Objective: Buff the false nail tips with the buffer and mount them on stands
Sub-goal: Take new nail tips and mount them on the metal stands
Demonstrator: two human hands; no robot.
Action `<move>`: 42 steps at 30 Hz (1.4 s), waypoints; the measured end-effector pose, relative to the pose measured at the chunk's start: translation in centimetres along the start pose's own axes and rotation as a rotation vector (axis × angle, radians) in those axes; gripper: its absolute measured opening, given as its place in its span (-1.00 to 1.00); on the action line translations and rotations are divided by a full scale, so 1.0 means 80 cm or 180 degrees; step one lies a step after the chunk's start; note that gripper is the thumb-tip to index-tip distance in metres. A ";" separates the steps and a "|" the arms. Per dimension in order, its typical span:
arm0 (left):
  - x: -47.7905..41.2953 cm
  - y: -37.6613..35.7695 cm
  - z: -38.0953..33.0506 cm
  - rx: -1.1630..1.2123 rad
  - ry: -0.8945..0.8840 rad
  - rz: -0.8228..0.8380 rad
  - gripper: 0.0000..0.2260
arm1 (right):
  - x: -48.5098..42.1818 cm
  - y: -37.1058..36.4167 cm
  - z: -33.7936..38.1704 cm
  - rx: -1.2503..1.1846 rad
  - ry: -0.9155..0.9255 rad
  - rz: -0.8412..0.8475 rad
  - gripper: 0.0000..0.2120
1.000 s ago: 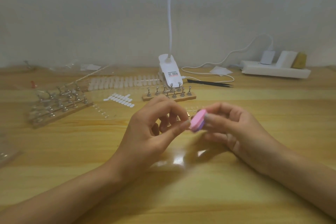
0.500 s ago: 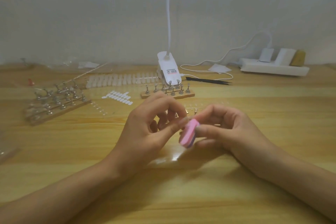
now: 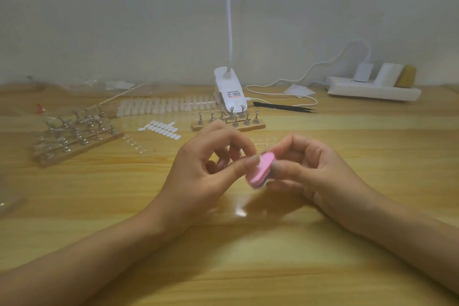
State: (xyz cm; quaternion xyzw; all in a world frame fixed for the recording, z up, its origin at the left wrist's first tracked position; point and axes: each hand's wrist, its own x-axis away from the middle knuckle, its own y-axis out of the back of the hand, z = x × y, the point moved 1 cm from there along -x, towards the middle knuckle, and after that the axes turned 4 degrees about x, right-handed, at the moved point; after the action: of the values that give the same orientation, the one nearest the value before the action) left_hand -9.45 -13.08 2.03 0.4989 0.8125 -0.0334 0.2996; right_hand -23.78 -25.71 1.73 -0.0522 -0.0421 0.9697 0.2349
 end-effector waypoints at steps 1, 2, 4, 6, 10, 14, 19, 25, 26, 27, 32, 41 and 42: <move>0.000 0.000 0.000 0.0006 -0.0001 0.0012 -0.86 | 0.000 -0.001 0.000 0.0025 0.0003 0.0046 -0.82; 0.000 -0.001 0.000 0.0012 0.0015 0.0009 -0.87 | 0.000 0.000 0.000 0.0032 0.0026 0.0029 -0.81; -0.001 -0.001 0.000 0.0055 0.0062 -0.0013 -0.90 | 0.001 0.000 0.000 -0.0007 0.0087 0.0016 -0.82; -0.002 -0.001 0.001 0.0082 0.0066 -0.0016 -0.94 | 0.001 0.000 0.000 -0.0030 0.0124 0.0125 -0.86; -0.001 0.000 0.003 0.0104 0.0125 -0.0035 -0.94 | 0.000 0.000 -0.001 -0.0057 0.0054 0.0142 -0.88; -0.001 -0.001 0.002 0.0034 0.0082 -0.0028 -0.93 | -0.001 0.002 -0.003 -0.0074 0.0052 0.0014 -0.87; -0.001 -0.002 0.001 0.0032 0.0034 0.0007 -0.94 | -0.001 0.003 -0.005 -0.0072 0.0070 0.0072 -0.84; -0.002 -0.001 0.003 -0.0005 0.0027 -0.0005 -0.92 | -0.001 0.005 -0.005 -0.0091 0.0092 0.0011 -0.82; -0.001 -0.001 0.003 -0.0030 0.0024 -0.0021 -0.91 | -0.001 0.004 -0.005 -0.0076 0.0080 0.0054 -0.83; -0.001 -0.001 0.003 -0.0039 0.0010 -0.0033 -0.92 | -0.001 0.003 -0.005 -0.0043 0.0068 0.0177 -0.84; 0.000 -0.001 0.002 -0.0111 -0.0053 -0.0025 -0.91 | -0.002 0.004 -0.004 -0.0096 0.0077 0.0084 -0.85; -0.001 0.000 0.002 -0.0099 -0.0068 0.0021 -0.93 | -0.002 0.003 -0.003 -0.0021 0.0080 0.0169 -0.85; 0.000 0.000 0.003 -0.0104 -0.0069 0.0023 -0.93 | -0.002 0.004 -0.003 -0.0031 0.0104 0.0039 -0.85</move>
State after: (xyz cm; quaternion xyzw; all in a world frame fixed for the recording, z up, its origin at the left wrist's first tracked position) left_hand -9.35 -13.18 1.87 0.4965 0.8079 -0.0244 0.3166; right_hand -23.76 -26.03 1.47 -0.0694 -0.0426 0.9699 0.2293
